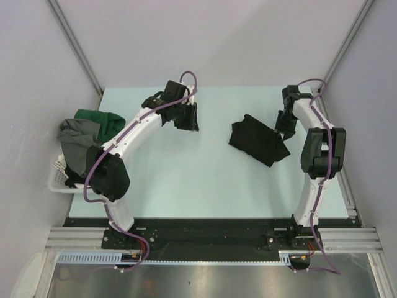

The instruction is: Fold and stack the t-shirts

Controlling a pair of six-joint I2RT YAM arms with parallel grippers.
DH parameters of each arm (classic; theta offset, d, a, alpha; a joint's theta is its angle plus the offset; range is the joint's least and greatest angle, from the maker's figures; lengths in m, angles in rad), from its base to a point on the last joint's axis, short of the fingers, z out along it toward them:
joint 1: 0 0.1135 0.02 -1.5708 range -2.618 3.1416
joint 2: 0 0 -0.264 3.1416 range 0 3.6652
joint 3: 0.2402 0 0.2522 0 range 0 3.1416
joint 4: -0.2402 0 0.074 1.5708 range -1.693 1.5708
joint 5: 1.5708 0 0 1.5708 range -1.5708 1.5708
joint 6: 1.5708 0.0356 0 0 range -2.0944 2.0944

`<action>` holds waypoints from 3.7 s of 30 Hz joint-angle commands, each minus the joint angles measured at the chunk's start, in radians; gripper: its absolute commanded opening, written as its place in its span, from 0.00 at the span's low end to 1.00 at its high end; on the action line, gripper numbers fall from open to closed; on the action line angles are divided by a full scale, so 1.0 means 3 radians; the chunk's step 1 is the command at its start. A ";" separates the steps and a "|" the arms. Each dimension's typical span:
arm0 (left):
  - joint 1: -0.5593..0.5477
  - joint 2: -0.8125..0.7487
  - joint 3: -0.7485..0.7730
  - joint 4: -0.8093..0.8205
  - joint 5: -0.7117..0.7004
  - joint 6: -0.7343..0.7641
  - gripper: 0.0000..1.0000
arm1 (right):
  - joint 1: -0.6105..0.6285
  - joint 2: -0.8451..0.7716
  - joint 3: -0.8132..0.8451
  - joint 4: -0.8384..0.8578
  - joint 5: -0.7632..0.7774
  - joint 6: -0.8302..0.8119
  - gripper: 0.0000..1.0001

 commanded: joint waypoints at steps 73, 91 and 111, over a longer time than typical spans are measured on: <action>-0.0022 -0.0246 -0.0153 -0.0023 -0.0008 0.0053 0.31 | -0.0324 0.0134 -0.0119 0.0748 -0.0399 -0.0301 0.54; -0.0022 -0.0195 -0.0055 -0.0094 -0.0003 0.0094 0.31 | -0.0349 0.0282 -0.0318 0.0942 -0.0768 -0.0240 0.54; -0.0022 -0.0292 -0.0193 -0.0028 0.0084 0.0150 0.31 | -0.0257 0.0063 -0.0421 0.0692 -0.0303 -0.0225 0.00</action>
